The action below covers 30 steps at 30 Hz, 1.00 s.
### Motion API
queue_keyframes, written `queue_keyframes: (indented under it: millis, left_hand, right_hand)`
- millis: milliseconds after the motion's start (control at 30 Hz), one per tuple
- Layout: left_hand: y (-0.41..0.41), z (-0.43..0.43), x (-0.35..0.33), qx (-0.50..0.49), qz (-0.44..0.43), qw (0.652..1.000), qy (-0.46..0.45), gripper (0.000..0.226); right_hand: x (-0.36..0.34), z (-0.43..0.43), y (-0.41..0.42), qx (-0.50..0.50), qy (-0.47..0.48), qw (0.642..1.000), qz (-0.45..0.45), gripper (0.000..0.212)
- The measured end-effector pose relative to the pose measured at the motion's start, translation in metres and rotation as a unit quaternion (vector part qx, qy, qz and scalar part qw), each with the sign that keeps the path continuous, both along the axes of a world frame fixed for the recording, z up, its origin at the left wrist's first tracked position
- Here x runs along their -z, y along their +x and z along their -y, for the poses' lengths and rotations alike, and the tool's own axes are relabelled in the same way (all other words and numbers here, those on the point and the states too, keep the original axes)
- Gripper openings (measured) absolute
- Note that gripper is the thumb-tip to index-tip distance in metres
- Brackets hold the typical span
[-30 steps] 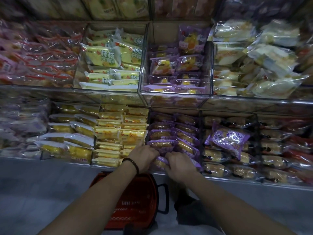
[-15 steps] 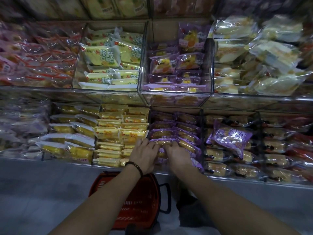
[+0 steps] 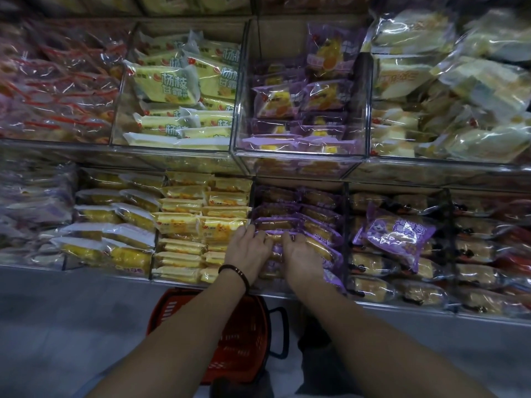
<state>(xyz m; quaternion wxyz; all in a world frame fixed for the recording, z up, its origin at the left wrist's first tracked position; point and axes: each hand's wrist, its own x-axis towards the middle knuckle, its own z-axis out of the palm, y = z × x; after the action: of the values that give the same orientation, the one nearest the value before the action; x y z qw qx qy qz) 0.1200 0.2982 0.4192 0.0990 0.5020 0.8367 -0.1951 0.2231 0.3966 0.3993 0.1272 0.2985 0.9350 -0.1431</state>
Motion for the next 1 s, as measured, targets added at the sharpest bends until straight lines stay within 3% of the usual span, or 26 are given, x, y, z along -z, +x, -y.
queue_keyframes:
  millis: [233, 400, 600, 733, 867, 1000]
  left_hand:
    - [0.002, 0.006, 0.005, -0.007, 0.008, 1.0, 0.013, 0.031]
    - [0.009, 0.008, 0.006, -0.021, -0.007, 1.0, 0.005, 0.029]
    - [0.017, -0.005, -0.006, -0.042, -0.022, 0.998, -0.044, 0.033]
    - [0.03, -0.006, -0.01, -0.059, 0.017, 0.997, 0.04, 0.059]
    - [0.054, 0.0, -0.014, -0.106, 0.126, 0.982, 0.094, 0.034]
    - [0.075, -0.002, -0.006, -0.139, 0.201, 0.968, 0.059, 0.044]
  right_hand:
    - [0.012, 0.002, 0.006, -0.039, 0.001, 0.999, -0.007, 0.064]
    - [-0.004, -0.017, 0.029, -0.114, -0.02, 0.992, -0.046, 0.073]
    - [-0.01, -0.043, 0.085, -0.108, 0.087, 0.99, -0.031, 0.072]
    - [-0.007, -0.041, 0.1, -0.115, 0.119, 0.986, 0.01, 0.062]
    - [-0.006, -0.036, 0.099, -0.119, 0.118, 0.985, 0.026, 0.06]
    - [-0.004, -0.041, 0.091, -0.122, 0.121, 0.984, 0.036, 0.068]
